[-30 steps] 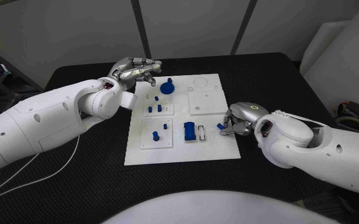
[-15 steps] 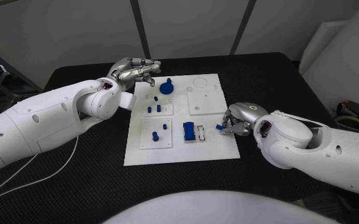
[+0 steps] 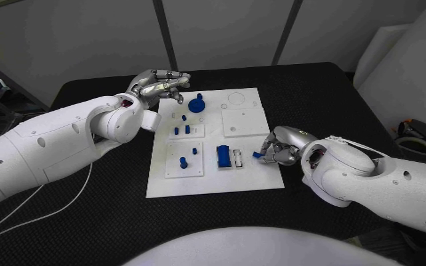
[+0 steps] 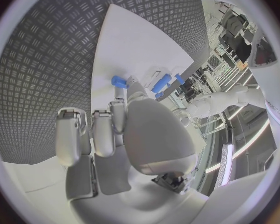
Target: Assemble the parts on the task board
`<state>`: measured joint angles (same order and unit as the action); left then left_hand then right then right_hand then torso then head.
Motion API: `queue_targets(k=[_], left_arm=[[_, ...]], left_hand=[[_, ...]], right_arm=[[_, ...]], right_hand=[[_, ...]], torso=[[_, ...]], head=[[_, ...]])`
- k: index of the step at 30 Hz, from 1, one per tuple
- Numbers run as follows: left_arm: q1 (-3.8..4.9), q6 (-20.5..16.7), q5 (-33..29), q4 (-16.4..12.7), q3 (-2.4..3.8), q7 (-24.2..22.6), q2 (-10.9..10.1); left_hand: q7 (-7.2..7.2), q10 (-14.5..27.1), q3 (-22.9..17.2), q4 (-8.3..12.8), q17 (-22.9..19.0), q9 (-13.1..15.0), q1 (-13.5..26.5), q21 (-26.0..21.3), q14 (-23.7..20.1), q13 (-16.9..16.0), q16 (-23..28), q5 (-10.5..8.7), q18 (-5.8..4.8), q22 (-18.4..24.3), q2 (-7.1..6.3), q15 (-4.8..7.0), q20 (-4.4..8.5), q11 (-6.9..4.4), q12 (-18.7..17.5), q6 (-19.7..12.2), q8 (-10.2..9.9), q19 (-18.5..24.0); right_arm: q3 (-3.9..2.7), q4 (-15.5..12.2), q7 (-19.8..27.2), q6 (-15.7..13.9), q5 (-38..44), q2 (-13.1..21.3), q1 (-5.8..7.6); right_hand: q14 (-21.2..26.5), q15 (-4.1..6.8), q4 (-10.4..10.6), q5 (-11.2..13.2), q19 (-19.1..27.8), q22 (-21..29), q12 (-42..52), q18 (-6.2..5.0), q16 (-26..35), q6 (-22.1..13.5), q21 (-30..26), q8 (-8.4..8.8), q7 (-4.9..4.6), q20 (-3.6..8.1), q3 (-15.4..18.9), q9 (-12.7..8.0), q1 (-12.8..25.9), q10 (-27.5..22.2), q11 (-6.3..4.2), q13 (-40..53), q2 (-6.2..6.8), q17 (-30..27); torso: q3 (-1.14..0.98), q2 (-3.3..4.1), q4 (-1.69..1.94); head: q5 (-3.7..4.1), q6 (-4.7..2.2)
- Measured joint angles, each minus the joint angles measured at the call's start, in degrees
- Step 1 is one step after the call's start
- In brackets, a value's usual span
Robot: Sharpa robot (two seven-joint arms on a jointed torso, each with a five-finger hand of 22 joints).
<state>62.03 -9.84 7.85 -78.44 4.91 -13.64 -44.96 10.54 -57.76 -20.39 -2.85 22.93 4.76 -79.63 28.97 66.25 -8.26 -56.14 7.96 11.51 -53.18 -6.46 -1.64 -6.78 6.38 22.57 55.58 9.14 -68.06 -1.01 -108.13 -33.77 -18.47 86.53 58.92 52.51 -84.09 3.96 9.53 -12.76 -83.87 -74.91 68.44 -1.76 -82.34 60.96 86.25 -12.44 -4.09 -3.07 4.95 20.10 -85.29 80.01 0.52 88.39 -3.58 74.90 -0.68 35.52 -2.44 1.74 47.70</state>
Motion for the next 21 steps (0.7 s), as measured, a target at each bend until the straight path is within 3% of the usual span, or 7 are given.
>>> queue_targets(k=[13, 17, 21], left_arm=[[-0.01, 0.1, 0.0, 0.0, 0.00, 0.1, 0.0], [-0.01, 0.2, 0.0, 0.0, 0.00, 0.1, 0.1], [-0.01, 0.2, 0.0, 0.0, 0.00, 0.1, 0.2]], left_hand=[[0.00, 0.0, 0.0, 0.0, 0.0, 0.0, 0.0, 0.0, 0.0, 0.0, 0.0, 0.00, 0.00, 0.0, 0.00, 0.00, 0.00, 0.00, 0.0, 0.0, 0.0, 0.0], [0.00, 0.0, 0.0, 0.0, 0.0, 0.0, 0.0, 0.0, 0.0, 0.0, 0.0, 0.00, 0.00, 0.0, 0.00, 0.00, 0.00, 0.00, 0.0, 0.0, 0.2, 0.0], [0.00, 0.0, 0.0, 0.0, 0.0, 0.0, 0.0, 0.0, 0.0, 0.0, 0.0, 0.00, 0.00, 0.0, 0.00, 0.00, 0.00, 0.00, 0.0, 0.0, 0.2, 0.0]], right_arm=[[-0.03, -1.1, -0.2, -4.7, -4.4, -2.4, 0.01], [-0.03, -0.5, -0.1, -5.7, -5.6, -3.7, 0.01], [-0.04, 0.2, -0.1, -5.9, -7.2, -4.9, 0.01]], right_hand=[[0.0, 0.00, 1.4, -0.1, 0.0, 0.0, 0.0, 0.00, 0.0, 0.6, 0.2, 0.58, 0.00, 0.00, -1.4, 0.2, 0.5, 0.0, 0.00, 0.0, -0.47, 0.0], [0.0, 0.02, 2.3, -3.4, 0.0, 0.0, 0.2, 0.00, 0.0, 0.8, 0.2, 0.81, -0.15, 0.00, -1.9, 0.2, 0.9, 0.0, 0.00, 0.0, -0.84, 0.0], [0.0, 0.04, 3.3, -4.7, 0.0, 0.0, 0.3, 0.00, 0.0, 0.9, 0.2, 0.65, -0.24, 0.00, -2.0, 0.2, 2.7, 0.0, -0.02, -0.1, -0.48, 0.0]], torso=[[0.02, 0.01, 0.05], [0.02, 0.01, 0.06], [0.02, 0.01, 0.09]], head=[[-0.10, 0.23], [-0.10, 0.23], [-0.18, 0.15]])
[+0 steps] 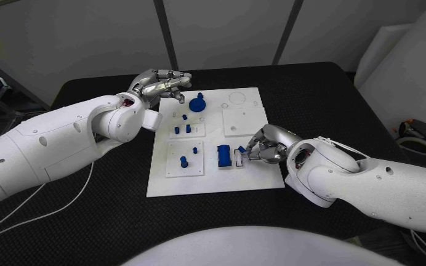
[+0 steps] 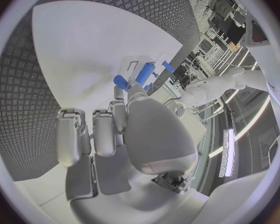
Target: Assemble the parts on the task board
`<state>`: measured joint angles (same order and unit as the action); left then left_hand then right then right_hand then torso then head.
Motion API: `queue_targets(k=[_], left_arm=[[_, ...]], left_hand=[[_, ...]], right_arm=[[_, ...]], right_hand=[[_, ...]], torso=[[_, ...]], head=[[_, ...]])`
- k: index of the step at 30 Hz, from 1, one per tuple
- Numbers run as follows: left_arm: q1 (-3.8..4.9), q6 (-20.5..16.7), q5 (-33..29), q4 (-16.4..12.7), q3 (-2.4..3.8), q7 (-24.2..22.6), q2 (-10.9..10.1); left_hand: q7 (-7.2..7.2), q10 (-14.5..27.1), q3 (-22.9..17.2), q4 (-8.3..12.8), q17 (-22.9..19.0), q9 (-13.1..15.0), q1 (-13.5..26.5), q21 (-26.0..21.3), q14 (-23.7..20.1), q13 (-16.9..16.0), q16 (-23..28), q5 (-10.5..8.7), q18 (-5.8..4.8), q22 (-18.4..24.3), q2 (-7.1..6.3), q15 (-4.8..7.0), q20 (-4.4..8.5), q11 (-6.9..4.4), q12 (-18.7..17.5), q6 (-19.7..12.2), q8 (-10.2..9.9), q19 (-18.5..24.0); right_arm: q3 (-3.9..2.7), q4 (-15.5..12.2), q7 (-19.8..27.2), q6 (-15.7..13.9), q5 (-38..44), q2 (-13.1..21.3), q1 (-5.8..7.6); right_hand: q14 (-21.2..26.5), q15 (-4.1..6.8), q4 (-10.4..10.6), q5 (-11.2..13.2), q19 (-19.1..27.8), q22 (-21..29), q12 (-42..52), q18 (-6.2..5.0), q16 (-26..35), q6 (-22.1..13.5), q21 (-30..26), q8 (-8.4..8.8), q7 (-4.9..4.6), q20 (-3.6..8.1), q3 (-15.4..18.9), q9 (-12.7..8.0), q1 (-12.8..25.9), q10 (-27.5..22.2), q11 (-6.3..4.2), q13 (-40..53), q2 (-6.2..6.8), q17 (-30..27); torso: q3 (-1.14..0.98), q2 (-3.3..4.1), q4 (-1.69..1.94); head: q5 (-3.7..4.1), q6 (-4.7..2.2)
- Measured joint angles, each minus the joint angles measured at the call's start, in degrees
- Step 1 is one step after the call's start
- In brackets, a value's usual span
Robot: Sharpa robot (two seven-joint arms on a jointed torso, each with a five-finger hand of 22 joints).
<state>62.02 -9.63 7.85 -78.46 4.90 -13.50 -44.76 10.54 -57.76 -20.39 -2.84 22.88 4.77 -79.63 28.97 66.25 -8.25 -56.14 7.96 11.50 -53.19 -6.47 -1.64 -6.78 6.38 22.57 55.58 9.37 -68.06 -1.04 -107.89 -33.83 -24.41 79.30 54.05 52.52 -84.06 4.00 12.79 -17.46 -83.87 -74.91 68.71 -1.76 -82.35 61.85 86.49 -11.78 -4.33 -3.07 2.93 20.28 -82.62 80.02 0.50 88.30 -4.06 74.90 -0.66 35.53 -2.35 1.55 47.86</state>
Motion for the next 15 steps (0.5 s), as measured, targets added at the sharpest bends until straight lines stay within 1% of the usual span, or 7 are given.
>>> queue_targets(k=[2, 4, 5, 6, 8, 10, 15], left_arm=[[0.00, 0.0, 0.0, 0.0, 0.00, 0.0, 0.0], [0.00, 0.0, 0.0, 0.0, 0.00, 0.0, 0.0], [0.00, 0.0, 0.0, 0.0, 0.00, 0.1, 0.0], [-0.01, 0.0, 0.0, 0.0, 0.00, 0.1, 0.0], [-0.01, 0.0, 0.0, 0.0, 0.00, 0.1, 0.0], [-0.01, 0.1, 0.0, 0.0, 0.00, 0.1, 0.0], [-0.01, 0.1, 0.0, 0.0, 0.00, 0.2, 0.0]], left_hand=[[0.00, 0.0, 0.0, 0.0, 0.0, 0.0, 0.0, 0.0, 0.0, 0.0, 0.0, 0.00, 0.00, 0.0, 0.00, 0.00, 0.00, 0.00, 0.0, 0.0, 0.0, 0.0], [0.00, 0.0, 0.0, 0.0, 0.0, 0.0, 0.0, 0.0, 0.0, 0.0, 0.0, 0.00, 0.00, 0.0, 0.00, 0.00, 0.00, 0.00, 0.0, 0.0, 0.0, 0.0], [0.00, 0.0, 0.0, 0.0, -0.1, 0.0, 0.0, 0.0, 0.0, 0.0, 0.0, 0.00, 0.00, 0.1, 0.00, 0.00, 0.00, 0.00, 0.0, 0.0, 0.0, 0.0], [0.00, 0.0, 0.0, 0.0, -0.1, 0.0, 0.0, 0.0, 0.0, 0.0, 0.0, 0.00, 0.00, 0.1, 0.00, 0.00, 0.00, 0.00, 0.0, 0.0, 0.0, 0.0], [0.00, 0.0, 0.0, 0.0, -0.1, 0.0, 0.0, 0.0, 0.0, 0.0, 0.0, 0.00, 0.00, 0.1, 0.00, 0.00, 0.00, 0.00, 0.0, 0.0, 0.0, 0.0], [0.00, 0.0, 0.0, 0.0, -0.1, 0.0, 0.0, 0.0, 0.0, 0.0, 0.0, 0.00, 0.01, 0.1, 0.00, 0.00, 0.00, 0.00, 0.0, 0.0, 0.0, 0.0], [0.00, 0.0, 0.0, 0.0, -0.1, 0.0, 0.0, 0.0, 0.0, 0.0, 0.0, 0.00, 0.00, 0.1, 0.00, 0.00, 0.00, 0.00, 0.0, 0.0, 0.0, 0.0]], right_arm=[[0.00, 0.5, 0.0, 0.0, -0.9, -0.4, 0.00], [0.00, 0.8, 0.0, 0.2, -1.6, -0.7, 0.00], [0.00, 1.0, 0.0, 0.3, -1.9, -0.9, 0.00], [0.00, 1.2, 0.0, 0.4, -2.3, -1.1, 0.00], [0.00, 1.4, 0.1, 0.7, -2.8, -1.4, 0.00], [0.00, 1.6, 0.1, 1.0, -3.3, -1.8, 0.00], [0.00, 2.0, 0.1, 1.8, -4.0, -2.2, 0.00]], right_hand=[[0.0, 0.01, 0.4, -1.3, 0.0, 0.0, 0.0, 0.00, 0.0, 0.3, 0.0, -0.02, -0.05, 0.02, -0.1, 0.1, 0.7, 0.0, -0.01, -0.9, 0.58, 0.0], [0.0, 0.01, 0.8, -2.5, -0.2, 0.0, 0.3, 0.00, 0.0, 0.5, 0.0, -0.04, -0.03, 0.21, 0.0, 0.2, 1.4, 0.0, -0.03, -1.8, 0.73, 0.0], [0.0, 0.01, 0.8, -2.8, -0.2, 0.0, 0.3, 0.00, 0.0, 0.7, 0.0, -0.05, 0.14, 0.21, 0.1, 0.2, 1.6, 0.4, -0.37, -2.0, 0.99, 0.0], [0.0, 0.01, 1.0, -3.0, -0.2, 0.0, 0.3, 0.00, 0.0, 1.0, 0.0, -0.09, 0.28, 0.21, 0.3, 0.5, 1.9, 0.4, -0.41, -2.1, 1.15, 0.0], [0.0, 0.01, 1.2, -3.0, -0.2, 0.0, 0.3, 0.01, 0.0, 1.1, 0.0, -0.14, 0.31, 0.21, 0.2, 0.9, 2.2, 0.6, -0.55, -2.5, 1.01, 0.0], [0.0, 0.02, 1.4, -3.1, -0.2, 0.0, 0.3, 0.01, -0.2, 1.3, 0.0, -0.14, 0.52, 0.21, 0.4, 1.1, 2.5, 0.7, -0.65, -2.5, 1.24, 0.0], [0.0, 0.02, 1.8, -3.3, -0.2, 0.0, 0.3, 0.00, -0.2, 1.4, 0.0, -0.42, 0.64, 0.21, 0.4, 1.2, 3.0, 0.9, -0.86, -3.0, 1.33, 0.0]], torso=[[0.01, 0.00, 0.03], [0.03, 0.00, 0.04], [0.03, 0.00, 0.04], [0.03, 0.00, 0.04], [0.03, 0.02, 0.04], [0.03, 0.03, 0.01], [0.02, 0.03, -0.07]], head=[[-0.20, 0.04], [-0.38, 0.16], [-0.44, 0.18], [-0.48, 0.18], [-0.54, 0.21], [-0.56, 0.22], [-0.58, 0.27]])
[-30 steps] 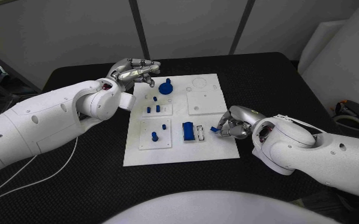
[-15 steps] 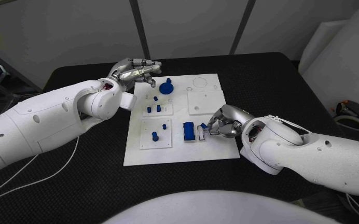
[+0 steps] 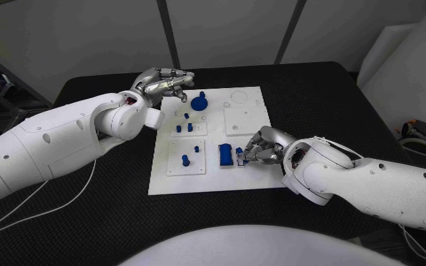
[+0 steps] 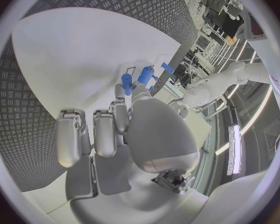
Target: Assemble the parts on the task board
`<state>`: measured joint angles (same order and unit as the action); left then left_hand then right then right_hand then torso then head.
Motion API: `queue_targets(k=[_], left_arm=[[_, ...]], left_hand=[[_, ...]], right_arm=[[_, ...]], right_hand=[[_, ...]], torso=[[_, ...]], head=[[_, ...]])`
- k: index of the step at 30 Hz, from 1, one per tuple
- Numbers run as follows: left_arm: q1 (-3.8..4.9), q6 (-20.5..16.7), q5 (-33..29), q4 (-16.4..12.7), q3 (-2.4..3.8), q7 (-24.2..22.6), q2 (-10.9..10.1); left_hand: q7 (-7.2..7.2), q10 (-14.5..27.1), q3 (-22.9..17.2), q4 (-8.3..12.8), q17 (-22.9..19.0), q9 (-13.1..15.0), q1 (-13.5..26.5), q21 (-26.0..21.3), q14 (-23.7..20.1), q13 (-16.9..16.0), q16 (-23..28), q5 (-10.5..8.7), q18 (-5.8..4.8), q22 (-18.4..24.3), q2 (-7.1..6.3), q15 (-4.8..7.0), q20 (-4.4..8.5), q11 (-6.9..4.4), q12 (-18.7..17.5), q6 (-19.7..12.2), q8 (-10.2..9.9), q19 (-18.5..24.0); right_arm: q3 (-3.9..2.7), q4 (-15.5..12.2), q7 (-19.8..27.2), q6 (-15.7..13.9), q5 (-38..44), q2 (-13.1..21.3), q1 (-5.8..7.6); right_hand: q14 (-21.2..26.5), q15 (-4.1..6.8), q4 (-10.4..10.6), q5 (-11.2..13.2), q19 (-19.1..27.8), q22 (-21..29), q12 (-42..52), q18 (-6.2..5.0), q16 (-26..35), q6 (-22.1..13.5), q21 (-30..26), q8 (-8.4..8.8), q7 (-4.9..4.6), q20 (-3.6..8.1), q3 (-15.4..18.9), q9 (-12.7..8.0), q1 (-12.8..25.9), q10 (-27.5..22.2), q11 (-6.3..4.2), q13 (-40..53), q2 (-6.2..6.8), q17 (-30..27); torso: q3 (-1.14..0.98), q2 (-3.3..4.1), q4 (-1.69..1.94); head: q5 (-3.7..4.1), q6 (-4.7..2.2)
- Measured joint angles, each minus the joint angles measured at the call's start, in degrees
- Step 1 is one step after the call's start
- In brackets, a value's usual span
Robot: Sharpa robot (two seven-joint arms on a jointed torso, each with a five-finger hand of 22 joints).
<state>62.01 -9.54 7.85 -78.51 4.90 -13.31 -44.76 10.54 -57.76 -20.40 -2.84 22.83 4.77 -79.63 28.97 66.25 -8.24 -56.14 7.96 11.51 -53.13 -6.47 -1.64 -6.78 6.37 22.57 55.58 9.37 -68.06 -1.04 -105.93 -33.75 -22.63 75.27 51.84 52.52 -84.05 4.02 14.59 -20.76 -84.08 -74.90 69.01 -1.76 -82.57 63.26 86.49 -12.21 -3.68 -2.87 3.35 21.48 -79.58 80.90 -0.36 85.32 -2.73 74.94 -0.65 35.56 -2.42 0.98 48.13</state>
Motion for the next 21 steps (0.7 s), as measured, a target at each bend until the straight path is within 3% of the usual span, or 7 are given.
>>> queue_targets(k=[14, 21], left_arm=[[0.00, 0.3, 0.0, 0.0, 0.00, 0.4, 0.0], [0.00, 0.4, 0.0, 0.0, 0.00, 0.5, 0.0]], left_hand=[[0.00, 0.2, 0.0, 0.0, 0.0, 0.0, 0.0, 0.0, 0.0, 0.0, 0.0, 0.00, 0.00, 0.0, 0.00, 0.00, 0.00, -0.20, 0.2, 0.0, 0.0, 0.0], [0.00, 0.4, 0.0, 0.0, 0.0, 0.0, 0.0, 0.0, 0.0, 0.0, 0.0, 0.00, 0.00, 0.0, 0.00, 0.00, 0.00, 0.02, 0.2, 0.0, 0.0, 0.0]], right_arm=[[-0.09, 0.9, -0.2, 1.4, -0.8, -0.6, 0.09], [-0.02, 1.2, -0.3, 1.7, -0.9, -0.9, 0.03]], right_hand=[[0.0, 0.00, 1.1, -0.1, 0.0, 0.0, 0.0, 0.00, 0.0, 0.8, 0.0, -0.74, 0.23, 0.00, 0.8, 0.7, 1.4, 0.3, -0.29, -1.1, 0.51, 0.0], [0.0, -0.01, 2.1, -1.0, 0.2, 0.0, 0.0, 0.01, 0.0, 1.1, 0.0, -0.91, 0.51, 0.15, 3.0, 1.2, 5.6, 0.9, -0.47, -5.1, 0.93, 0.0]], torso=[[-0.01, 0.00, -0.02], [-0.03, 0.00, -0.02]], head=[[0.00, 0.20], [-0.02, 0.25]])
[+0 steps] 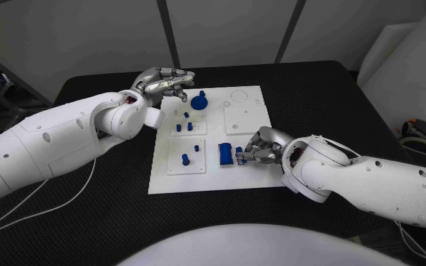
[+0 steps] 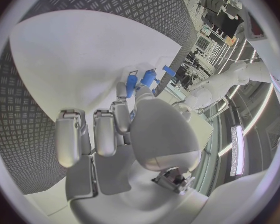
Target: Assemble the parts on the task board
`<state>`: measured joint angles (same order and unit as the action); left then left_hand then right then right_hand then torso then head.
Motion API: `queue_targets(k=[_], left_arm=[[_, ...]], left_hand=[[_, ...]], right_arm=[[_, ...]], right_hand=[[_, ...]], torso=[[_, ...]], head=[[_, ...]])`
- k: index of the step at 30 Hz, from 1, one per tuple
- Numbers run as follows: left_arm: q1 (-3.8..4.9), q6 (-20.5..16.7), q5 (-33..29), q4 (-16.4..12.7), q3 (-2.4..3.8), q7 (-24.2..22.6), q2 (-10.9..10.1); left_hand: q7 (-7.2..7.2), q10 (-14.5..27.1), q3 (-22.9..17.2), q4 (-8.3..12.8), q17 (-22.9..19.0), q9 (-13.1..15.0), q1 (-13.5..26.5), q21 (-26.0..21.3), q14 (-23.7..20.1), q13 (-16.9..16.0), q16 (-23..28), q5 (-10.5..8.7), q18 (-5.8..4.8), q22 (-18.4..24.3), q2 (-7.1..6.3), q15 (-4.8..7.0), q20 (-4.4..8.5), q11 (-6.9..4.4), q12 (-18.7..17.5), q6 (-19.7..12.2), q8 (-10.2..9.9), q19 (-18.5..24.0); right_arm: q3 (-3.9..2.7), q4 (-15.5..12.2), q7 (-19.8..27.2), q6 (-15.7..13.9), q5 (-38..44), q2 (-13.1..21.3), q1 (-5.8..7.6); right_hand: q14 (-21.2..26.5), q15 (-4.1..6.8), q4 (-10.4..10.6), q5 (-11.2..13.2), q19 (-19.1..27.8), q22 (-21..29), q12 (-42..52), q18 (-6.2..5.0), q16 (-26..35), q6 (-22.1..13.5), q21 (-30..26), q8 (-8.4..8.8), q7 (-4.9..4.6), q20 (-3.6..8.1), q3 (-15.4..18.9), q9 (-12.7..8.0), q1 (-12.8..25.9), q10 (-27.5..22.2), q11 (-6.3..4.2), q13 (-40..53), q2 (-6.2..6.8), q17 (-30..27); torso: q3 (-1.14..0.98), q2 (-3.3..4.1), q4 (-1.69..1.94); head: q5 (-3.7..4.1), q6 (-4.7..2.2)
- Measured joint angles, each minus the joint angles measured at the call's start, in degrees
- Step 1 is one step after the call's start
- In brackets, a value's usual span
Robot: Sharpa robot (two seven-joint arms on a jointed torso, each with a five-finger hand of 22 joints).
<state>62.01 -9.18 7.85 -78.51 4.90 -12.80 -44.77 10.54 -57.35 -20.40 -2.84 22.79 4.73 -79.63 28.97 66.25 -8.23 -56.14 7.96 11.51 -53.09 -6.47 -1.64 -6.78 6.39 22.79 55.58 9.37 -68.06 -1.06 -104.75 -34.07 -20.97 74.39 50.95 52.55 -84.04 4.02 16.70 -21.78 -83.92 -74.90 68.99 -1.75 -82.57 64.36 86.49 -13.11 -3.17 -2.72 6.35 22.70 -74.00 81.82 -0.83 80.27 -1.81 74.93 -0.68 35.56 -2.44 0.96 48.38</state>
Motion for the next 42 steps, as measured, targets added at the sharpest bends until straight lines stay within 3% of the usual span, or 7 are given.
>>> queue_targets(k=[7, 21, 24, 32, 35, 42], left_arm=[[0.00, 0.1, 0.0, 0.2, 0.00, 0.1, 0.1], [0.00, 0.2, 0.0, 0.3, 0.00, 0.2, 0.1], [0.00, 0.2, 0.0, 0.3, 0.00, 0.2, 0.1], [0.00, 0.3, 0.0, 0.3, 0.00, 0.2, 0.2], [0.00, 0.3, 0.0, 0.3, 0.00, 0.2, 0.2], [0.00, 0.3, 0.0, 0.3, 0.00, 0.3, 0.2]], left_hand=[[0.00, 0.0, 0.0, 0.0, 0.0, 0.0, 0.0, 0.0, 0.0, 0.0, 0.0, 0.00, 0.00, 0.0, 0.00, 0.00, 0.00, 0.00, 0.0, 0.0, 0.0, 0.0], [0.00, 0.0, 0.0, 0.0, 0.0, 0.0, 0.0, 0.0, 0.0, 0.0, 0.0, 0.00, 0.00, 0.0, 0.00, 0.00, 0.00, 0.00, 0.0, 0.0, 0.0, 0.0], [0.00, 0.0, 0.0, 0.0, 0.0, 0.0, 0.0, 0.0, 0.0, 0.0, 0.0, 0.00, 0.00, 0.0, 0.00, 0.00, 0.00, 0.00, 0.0, 0.0, 0.0, 0.0], [0.00, 0.0, 0.0, 0.0, 0.0, 0.0, 0.0, 0.0, 0.0, 0.0, 0.0, 0.00, 0.00, 0.0, 0.00, 0.00, 0.00, 0.00, 0.0, 0.0, 0.0, 0.0], [0.00, 0.0, 0.0, 0.0, 0.0, 0.0, 0.0, 0.0, 0.0, 0.0, 0.0, 0.00, 0.00, 0.0, 0.00, 0.00, 0.00, 0.00, 0.0, 0.0, 0.0, 0.0], [0.00, 0.0, 0.0, 0.0, 0.0, 0.0, 0.0, 0.0, 0.0, 0.0, 0.0, 0.00, 0.00, 0.0, 0.00, 0.00, 0.00, 0.00, 0.0, 0.0, 0.0, 0.0]], right_arm=[[0.00, 0.1, 0.0, 0.2, -0.1, -0.2, 0.00], [0.01, 0.1, 0.2, 0.3, -0.4, -0.1, -0.01], [0.01, 0.1, 0.4, 0.4, -0.5, 0.0, -0.02], [0.01, 0.5, 1.0, 1.6, -0.4, -0.1, -0.02], [0.01, 0.8, 1.1, 2.0, -0.2, -0.3, -0.02], [-0.04, 1.6, 1.4, 2.5, 0.5, -0.5, 0.01]], right_hand=[[0.0, -0.01, -0.1, 3.9, 0.0, 0.0, 0.2, -0.01, 0.0, 0.1, 0.0, -0.35, 0.10, 0.00, 2.8, 0.5, 3.2, 0.1, -0.13, -5.5, 0.14, 0.0], [0.0, -0.01, -0.5, 4.7, 0.0, 0.0, 0.2, 0.00, 0.0, 0.1, 0.0, -0.62, 0.09, -0.01, 3.9, 1.0, 4.2, 0.2, -0.20, -5.3, -0.42, 0.0], [0.0, -0.01, -2.6, 5.2, -0.1, 0.0, 0.2, 0.00, 0.0, 0.1, 0.0, -0.64, 0.09, 0.11, 3.3, 1.3, 0.9, 0.2, -0.19, -5.1, -0.01, 0.0], [0.0, 0.39, -6.2, 11.0, 0.0, 0.0, 0.2, 0.00, 0.0, 0.0, 0.0, -0.87, 0.17, 0.40, 2.1, 1.8, -4.8, -0.1, 0.04, -5.0, 0.02, 0.0], [0.0, 0.39, -6.7, 11.1, 0.0, 0.0, 0.0, -0.01, 0.0, -0.1, 0.0, -1.16, 0.30, 0.40, 2.0, 1.9, -5.8, -0.1, 0.04, -5.3, -0.62, 0.0], [0.0, 0.39, -7.0, 11.2, 0.0, 0.0, 0.2, 0.00, 0.0, -0.1, 0.0, -1.18, 0.31, 0.40, 1.7, 2.0, -6.2, -0.1, 0.04, -5.4, -0.70, 0.0]], torso=[[-0.02, 0.00, 0.00], [0.00, -0.06, -0.03], [0.00, -0.07, -0.03], [-0.01, -0.06, -0.03], [-0.03, -0.03, -0.03], [-0.03, 0.00, -0.02]], head=[[-0.12, 0.19], [-0.18, 0.05], [-0.14, 0.00], [-0.07, -0.08], [-0.07, -0.05], [-0.03, 0.05]])
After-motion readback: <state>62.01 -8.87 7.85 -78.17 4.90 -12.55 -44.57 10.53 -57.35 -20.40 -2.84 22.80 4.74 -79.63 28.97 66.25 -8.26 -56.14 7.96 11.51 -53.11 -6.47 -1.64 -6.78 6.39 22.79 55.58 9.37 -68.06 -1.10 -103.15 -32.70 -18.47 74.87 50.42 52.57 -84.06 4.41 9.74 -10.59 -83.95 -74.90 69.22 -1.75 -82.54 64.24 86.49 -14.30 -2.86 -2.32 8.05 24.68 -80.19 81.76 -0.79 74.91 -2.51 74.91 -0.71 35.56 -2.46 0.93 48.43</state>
